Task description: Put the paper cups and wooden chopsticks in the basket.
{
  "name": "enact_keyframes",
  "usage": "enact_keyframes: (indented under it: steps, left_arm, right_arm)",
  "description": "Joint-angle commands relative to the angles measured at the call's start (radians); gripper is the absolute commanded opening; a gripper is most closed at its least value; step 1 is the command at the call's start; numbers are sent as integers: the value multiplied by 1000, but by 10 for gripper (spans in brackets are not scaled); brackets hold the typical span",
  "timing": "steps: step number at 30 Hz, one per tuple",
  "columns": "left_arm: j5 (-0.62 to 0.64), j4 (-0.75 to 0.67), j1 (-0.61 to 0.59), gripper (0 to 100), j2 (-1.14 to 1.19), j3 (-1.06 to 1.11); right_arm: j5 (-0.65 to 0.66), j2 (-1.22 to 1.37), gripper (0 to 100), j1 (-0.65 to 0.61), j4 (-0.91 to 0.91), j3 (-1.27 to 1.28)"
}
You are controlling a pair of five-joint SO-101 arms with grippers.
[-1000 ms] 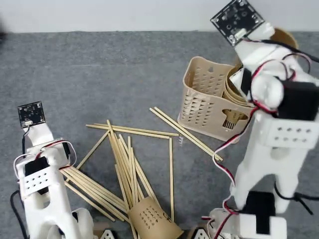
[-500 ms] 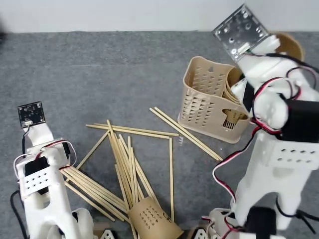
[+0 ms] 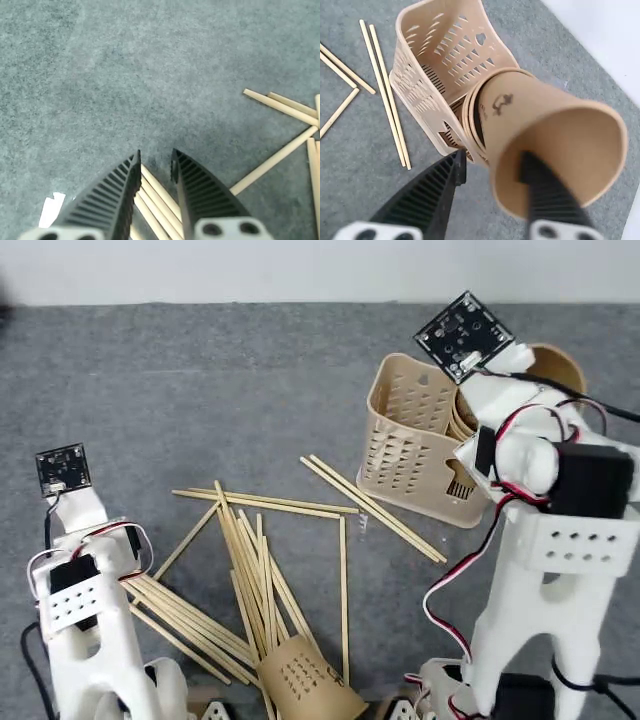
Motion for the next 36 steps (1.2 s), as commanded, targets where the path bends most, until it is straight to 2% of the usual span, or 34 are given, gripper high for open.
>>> enact_keyframes:
  steps: [1,5,8,13,21,24,29,36]
  left_arm:
    - [-6,-29,3,95,-32,-7]
    - [-6,-29,3,95,-32,-7]
    - [-6,-29,3,95,-32,-7]
    - [-6,-29,3,95,-32,-7]
    - [-6,-28,3,95,-32,-7]
    - [-6,-29,3,95,-32,-7]
    - [-6,-28,3,95,-32,-7]
    - [-6,-29,3,95,-32,-7]
  right_arm:
    - [-5,-33,370,-8,-102,0]
    - [-77,-35,385,-36,-160,2]
    - [-86,-44,384,-71,-156,-2]
    - [-86,-31,360,-54,-222,2]
    - [-78,-38,2,-28,-447,-2]
    - [-78,-73,30,5,-473,-2]
    - [-78,-84,9,59,-532,14]
    - [-80,5,10,84,-690,236]
